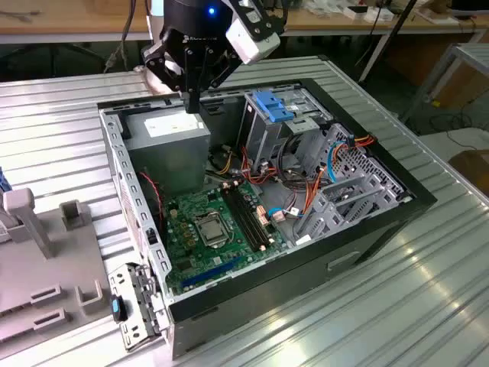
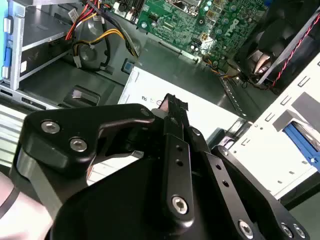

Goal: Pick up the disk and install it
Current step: 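Reach for the disk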

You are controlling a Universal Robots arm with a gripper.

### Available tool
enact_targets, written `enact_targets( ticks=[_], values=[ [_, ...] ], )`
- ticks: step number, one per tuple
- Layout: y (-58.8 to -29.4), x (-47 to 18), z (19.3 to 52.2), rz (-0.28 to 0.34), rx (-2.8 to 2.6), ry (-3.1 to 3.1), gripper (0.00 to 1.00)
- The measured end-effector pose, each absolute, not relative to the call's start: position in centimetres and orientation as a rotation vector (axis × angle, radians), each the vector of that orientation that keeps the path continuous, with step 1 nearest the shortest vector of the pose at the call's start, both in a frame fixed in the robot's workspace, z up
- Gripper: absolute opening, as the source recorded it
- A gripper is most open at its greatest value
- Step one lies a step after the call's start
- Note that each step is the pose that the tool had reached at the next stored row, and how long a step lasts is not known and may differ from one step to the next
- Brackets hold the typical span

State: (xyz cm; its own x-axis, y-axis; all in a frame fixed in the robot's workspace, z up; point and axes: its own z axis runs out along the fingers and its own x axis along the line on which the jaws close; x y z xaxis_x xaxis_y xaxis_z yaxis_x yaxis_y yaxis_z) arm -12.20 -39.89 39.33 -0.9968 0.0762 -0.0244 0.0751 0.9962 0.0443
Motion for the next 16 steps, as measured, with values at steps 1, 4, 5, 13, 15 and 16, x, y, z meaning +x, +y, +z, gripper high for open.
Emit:
enact_targets(
  ticks=[1, 4, 5, 13, 15, 16],
  values=[
    [-39.9, -12.3, 39.3, 0.068, 0.118, 3.112, 0.11],
    [-39.9, -12.6, 39.3, 0.068, 0.118, 3.112, 0.11],
    [-39.9, -12.7, 39.3, 0.068, 0.118, 3.113, 0.11],
    [-39.9, -13.3, 39.3, 0.068, 0.118, 3.112, 0.11],
    [-39.9, -13.4, 39.3, 0.068, 0.118, 3.112, 0.11],
    [-39.9, -13.4, 39.3, 0.068, 0.118, 3.112, 0.11]
  ],
)
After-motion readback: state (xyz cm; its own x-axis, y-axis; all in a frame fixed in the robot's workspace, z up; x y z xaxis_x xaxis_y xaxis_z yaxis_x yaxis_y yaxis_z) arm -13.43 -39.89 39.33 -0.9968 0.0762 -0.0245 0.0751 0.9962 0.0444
